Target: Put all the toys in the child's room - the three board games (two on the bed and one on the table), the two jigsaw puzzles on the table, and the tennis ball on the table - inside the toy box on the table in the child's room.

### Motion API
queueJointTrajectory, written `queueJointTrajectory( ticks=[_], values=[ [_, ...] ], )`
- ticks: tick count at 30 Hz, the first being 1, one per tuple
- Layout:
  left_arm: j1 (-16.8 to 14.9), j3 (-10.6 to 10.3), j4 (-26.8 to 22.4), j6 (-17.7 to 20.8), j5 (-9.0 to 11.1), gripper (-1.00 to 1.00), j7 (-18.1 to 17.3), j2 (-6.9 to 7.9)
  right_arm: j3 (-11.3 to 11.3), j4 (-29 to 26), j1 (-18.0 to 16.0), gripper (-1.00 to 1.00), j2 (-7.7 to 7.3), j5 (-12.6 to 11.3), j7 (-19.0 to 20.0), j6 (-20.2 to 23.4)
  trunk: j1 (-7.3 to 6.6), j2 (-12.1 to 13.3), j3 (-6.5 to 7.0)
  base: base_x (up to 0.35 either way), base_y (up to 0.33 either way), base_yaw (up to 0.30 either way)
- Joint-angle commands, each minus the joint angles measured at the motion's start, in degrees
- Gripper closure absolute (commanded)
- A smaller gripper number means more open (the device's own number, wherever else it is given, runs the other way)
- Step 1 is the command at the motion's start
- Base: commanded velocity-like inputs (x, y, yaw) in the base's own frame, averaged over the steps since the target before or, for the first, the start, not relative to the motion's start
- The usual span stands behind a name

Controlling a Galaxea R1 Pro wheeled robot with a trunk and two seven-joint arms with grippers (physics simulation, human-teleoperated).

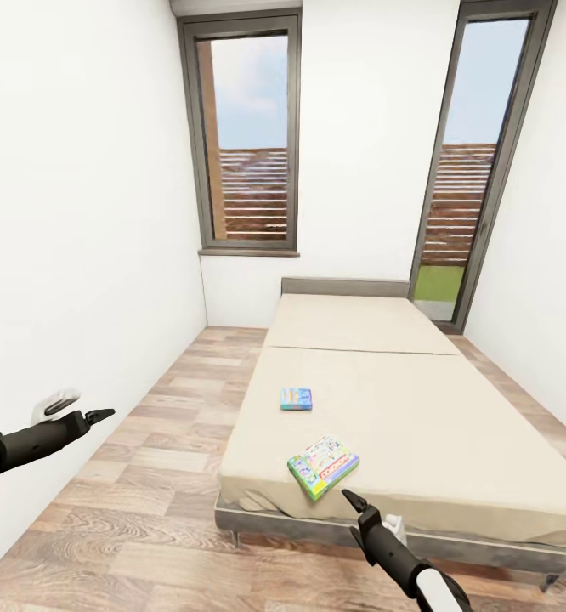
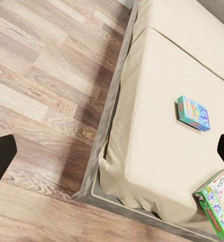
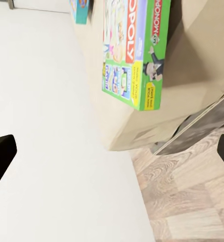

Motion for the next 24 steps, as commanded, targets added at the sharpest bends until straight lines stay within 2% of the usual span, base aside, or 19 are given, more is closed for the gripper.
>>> queueJointTrajectory(
  ticks=[1, 7, 17, 24],
  values=[
    [-0.1, 0.1, 0.0, 0.4, 0.0, -1.00, -0.2, 0.00, -0.4, 0.0, 0.0, -1.00, 0.17, -0.3, 0.1, 0.4, -0.01, 0.0, -0.06, 0.000, 0.000, 0.000],
    [-0.1, 0.1, 0.0, 0.4, 0.1, -1.00, -0.4, 0.00, -0.5, 0.0, 0.0, -1.00, 0.47, -0.4, 0.1, 0.2, -0.01, 0.0, -0.06, 0.000, 0.000, 0.000],
    [0.0, 0.0, 0.0, 0.4, -0.1, -1.00, -5.5, 0.00, -0.6, 0.0, 0.0, -1.00, 0.56, -1.6, 0.0, 0.2, -0.01, 0.0, -0.06, 0.000, 0.000, 0.000],
    [0.0, 0.0, 0.1, 0.4, -0.1, -1.00, -7.2, 0.00, -0.8, 0.0, 0.0, -1.00, 0.54, -1.7, 0.0, 0.2, -0.01, 0.0, -0.06, 0.000, 0.000, 0.000]
  ],
)
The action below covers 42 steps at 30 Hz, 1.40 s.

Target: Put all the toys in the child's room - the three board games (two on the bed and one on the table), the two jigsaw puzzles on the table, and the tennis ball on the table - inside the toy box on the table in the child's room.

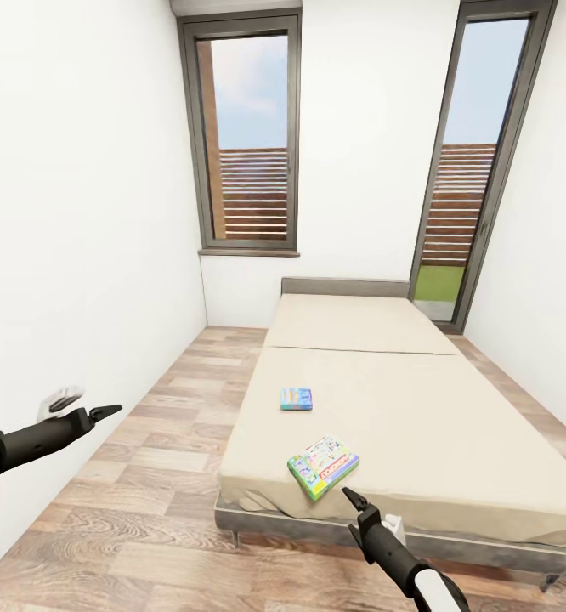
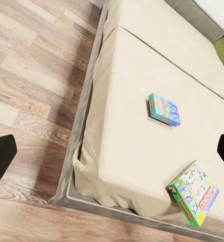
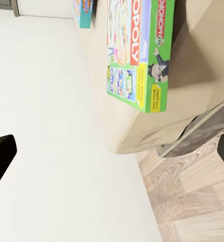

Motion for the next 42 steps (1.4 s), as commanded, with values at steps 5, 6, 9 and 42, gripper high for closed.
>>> queueJointTrajectory(
  ticks=[5, 6, 9, 42],
  values=[
    [-0.1, 0.1, 0.0, 0.4, 0.0, -1.00, -0.5, 0.01, -0.4, 0.0, 0.0, -1.00, 0.09, -0.5, 0.0, 0.5, -0.01, 0.0, -0.06, 0.004, 0.001, 0.000],
    [-0.1, 0.1, 0.0, 0.4, 0.0, -1.00, -0.5, 0.04, -0.4, 0.0, -0.1, -1.00, 0.09, -0.7, 0.0, 0.4, -0.01, 0.0, -0.06, 0.045, 0.031, 0.000],
    [-0.1, 0.1, 0.0, 0.4, 0.0, -1.00, -0.5, 0.04, -0.5, 0.0, -0.1, -1.00, 0.08, -1.1, 0.0, 0.4, -0.01, 0.0, -0.06, 0.065, 0.045, 0.000],
    [0.0, 0.3, 0.1, 0.3, 0.2, -1.00, -0.6, 0.00, -1.0, 3.8, -0.1, -1.00, 0.10, -2.3, 0.0, -3.2, -0.01, 0.0, -0.06, 0.015, 0.026, 0.000]
  ],
)
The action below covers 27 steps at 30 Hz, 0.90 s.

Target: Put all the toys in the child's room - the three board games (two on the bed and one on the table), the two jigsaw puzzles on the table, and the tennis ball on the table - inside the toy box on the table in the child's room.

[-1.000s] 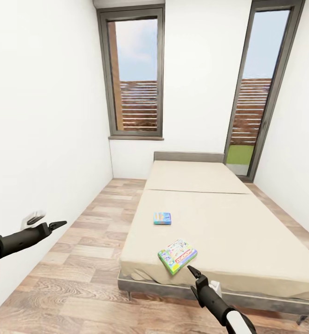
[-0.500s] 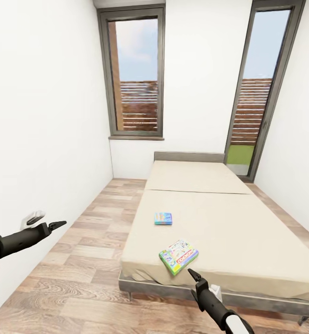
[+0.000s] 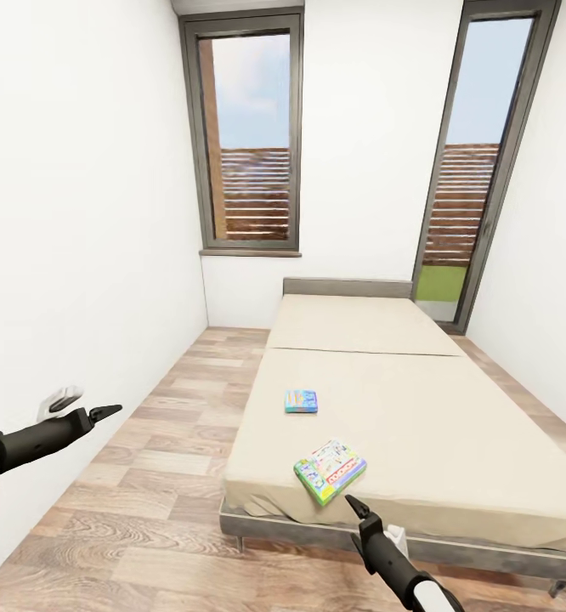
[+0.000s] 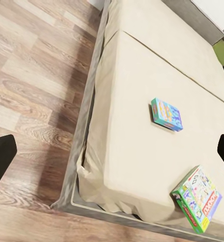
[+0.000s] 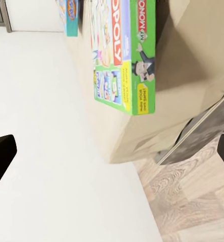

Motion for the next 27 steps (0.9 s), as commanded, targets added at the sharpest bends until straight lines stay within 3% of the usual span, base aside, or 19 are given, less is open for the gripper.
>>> queueJointTrajectory(
  ticks=[1, 16, 21, 27],
  values=[
    [-0.1, 0.1, 0.0, 0.4, 0.0, -1.00, -0.2, 0.00, -0.5, 0.0, 0.0, -1.00, 0.06, -0.3, 0.0, 0.5, -0.01, 0.0, -0.06, 0.001, 0.002, 0.000],
    [-0.1, 0.1, 0.0, 0.5, 0.0, -1.00, -0.2, 0.07, -1.7, 0.0, 0.0, -1.00, 0.06, -0.4, 0.0, 0.5, 2.85, -5.2, -2.39, 0.000, 0.000, 0.000],
    [-0.1, 0.1, 0.0, 0.4, 0.0, -1.00, -0.2, 0.08, -1.7, 0.0, 0.0, -1.00, 0.06, -0.3, 0.0, 0.5, 2.85, -5.2, -2.39, 0.000, 0.000, 0.000],
    [-0.1, 0.1, 0.0, 0.5, 0.0, -1.00, -0.3, 0.08, -1.7, 0.0, 0.0, -1.00, 0.06, -0.3, 0.0, 0.5, 4.17, -7.6, -3.47, 0.000, 0.000, 0.000]
  ],
)
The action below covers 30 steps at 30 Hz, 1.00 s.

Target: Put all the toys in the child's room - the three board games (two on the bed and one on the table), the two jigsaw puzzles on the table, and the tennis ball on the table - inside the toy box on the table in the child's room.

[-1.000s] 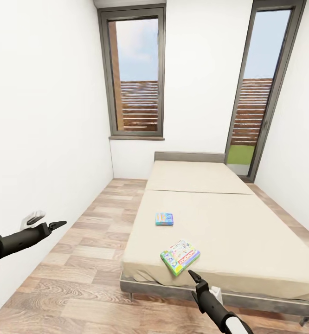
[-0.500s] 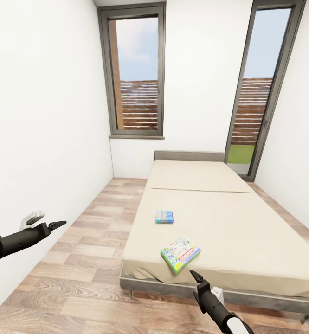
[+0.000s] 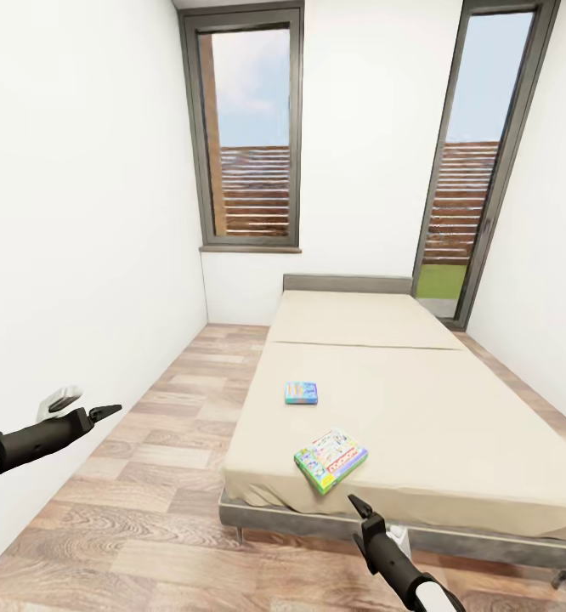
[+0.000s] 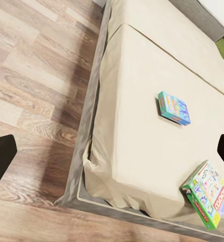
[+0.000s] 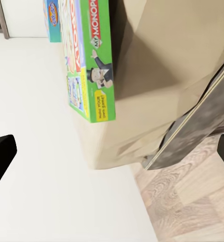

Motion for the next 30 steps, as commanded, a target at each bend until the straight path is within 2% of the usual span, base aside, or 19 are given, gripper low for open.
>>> queueJointTrajectory(
  ticks=[1, 18, 30],
  values=[
    [-0.1, 0.1, 0.0, 0.4, 0.1, -1.00, -0.2, -0.01, -0.4, 0.0, 0.0, -1.00, 0.06, -0.3, 0.0, 0.5, 0.22, -0.4, -0.24, 0.000, 0.000, 0.000],
    [-0.1, 0.2, 0.0, 0.5, 0.1, -1.00, -0.2, 0.12, -0.3, 0.0, 0.0, -1.00, 0.06, -0.3, 0.0, 0.5, 0.22, -0.4, -0.24, 0.003, 0.003, 0.000],
    [-0.1, 0.2, 0.0, 0.4, 0.1, -1.00, -0.2, 0.17, -0.3, 0.0, 0.0, -1.00, 0.06, -0.3, 0.0, 0.5, 0.22, -0.4, -0.24, 0.091, 0.070, 0.000]
  ],
)
